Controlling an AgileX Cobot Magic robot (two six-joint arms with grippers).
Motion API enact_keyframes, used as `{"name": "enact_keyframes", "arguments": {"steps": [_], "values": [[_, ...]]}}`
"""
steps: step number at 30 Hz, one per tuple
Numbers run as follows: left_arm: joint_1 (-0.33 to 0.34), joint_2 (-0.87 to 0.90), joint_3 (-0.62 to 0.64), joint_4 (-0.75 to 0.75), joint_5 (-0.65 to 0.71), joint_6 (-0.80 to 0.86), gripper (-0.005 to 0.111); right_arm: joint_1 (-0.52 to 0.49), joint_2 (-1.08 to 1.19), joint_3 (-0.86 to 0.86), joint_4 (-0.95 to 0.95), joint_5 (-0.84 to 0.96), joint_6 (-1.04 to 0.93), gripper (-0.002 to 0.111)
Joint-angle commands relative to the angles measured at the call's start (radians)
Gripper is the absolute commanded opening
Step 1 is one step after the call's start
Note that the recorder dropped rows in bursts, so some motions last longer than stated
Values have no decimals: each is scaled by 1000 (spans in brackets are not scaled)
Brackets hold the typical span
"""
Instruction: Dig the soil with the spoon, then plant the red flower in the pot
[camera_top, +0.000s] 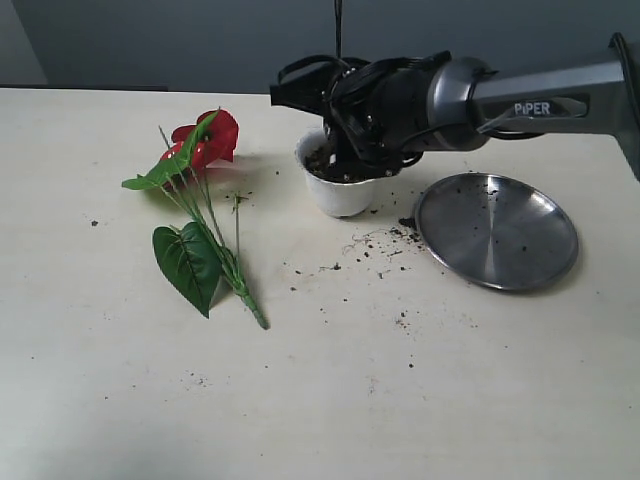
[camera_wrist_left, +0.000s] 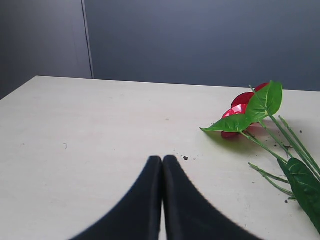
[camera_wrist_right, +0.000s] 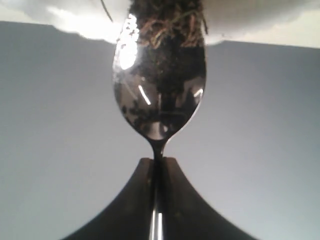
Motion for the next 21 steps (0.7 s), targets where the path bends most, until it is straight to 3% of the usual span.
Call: {"name": "enact_keyframes", "arguments": {"steps": [1,21], "values": [[1,-4,1,1,-5,-7,1,-12,18,-38,-7,-6,-7,-1],[1,-4,1,1,-5,-7,1,-47,96,-80,-7,-35,-7,-1]]}}
